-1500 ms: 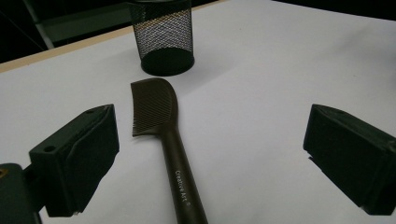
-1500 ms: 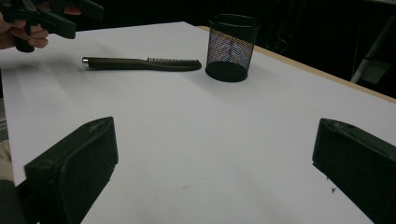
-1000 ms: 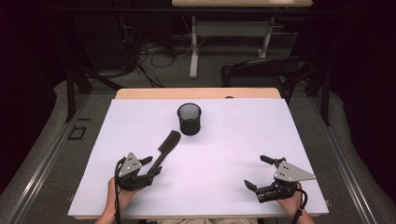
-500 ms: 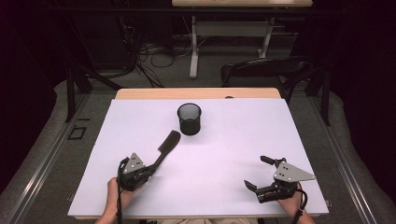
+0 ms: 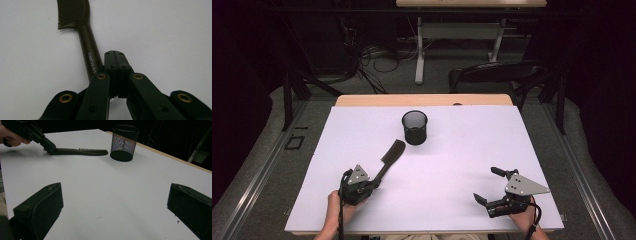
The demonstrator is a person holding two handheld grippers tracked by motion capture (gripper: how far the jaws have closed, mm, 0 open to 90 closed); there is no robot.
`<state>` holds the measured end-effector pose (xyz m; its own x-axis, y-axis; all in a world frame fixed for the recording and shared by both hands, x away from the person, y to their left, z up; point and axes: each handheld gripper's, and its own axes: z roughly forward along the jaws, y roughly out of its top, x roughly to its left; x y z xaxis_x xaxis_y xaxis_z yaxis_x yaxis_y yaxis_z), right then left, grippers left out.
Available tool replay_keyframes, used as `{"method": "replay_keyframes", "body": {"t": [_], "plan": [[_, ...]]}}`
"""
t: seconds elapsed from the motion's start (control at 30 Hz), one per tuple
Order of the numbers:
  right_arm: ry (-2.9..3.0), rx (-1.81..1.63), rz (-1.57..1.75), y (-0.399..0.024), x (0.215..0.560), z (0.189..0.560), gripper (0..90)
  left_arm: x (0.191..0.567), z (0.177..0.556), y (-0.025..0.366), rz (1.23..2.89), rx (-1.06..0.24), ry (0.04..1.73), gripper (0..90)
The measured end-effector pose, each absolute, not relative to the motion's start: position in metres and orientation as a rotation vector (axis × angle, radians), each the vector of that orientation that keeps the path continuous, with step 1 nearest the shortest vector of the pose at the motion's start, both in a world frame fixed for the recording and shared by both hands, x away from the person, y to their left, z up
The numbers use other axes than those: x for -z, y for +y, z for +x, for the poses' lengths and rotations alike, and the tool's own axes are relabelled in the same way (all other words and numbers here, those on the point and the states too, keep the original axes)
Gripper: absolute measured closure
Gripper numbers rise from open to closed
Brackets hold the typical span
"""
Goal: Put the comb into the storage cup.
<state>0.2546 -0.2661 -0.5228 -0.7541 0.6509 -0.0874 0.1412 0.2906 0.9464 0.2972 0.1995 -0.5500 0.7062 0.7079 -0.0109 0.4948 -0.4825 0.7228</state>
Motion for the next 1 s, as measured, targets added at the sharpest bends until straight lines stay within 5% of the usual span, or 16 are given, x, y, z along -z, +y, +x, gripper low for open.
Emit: {"method": "replay_keyframes", "body": {"t": [1.0], "plan": [[2.102, -1.466, 0.712, -0.2659, 0.5224, 0.2540, 0.0, 0.5502, 0.2998, 0.2064, 2.177, -0.399, 0.977, 90.0]]}}
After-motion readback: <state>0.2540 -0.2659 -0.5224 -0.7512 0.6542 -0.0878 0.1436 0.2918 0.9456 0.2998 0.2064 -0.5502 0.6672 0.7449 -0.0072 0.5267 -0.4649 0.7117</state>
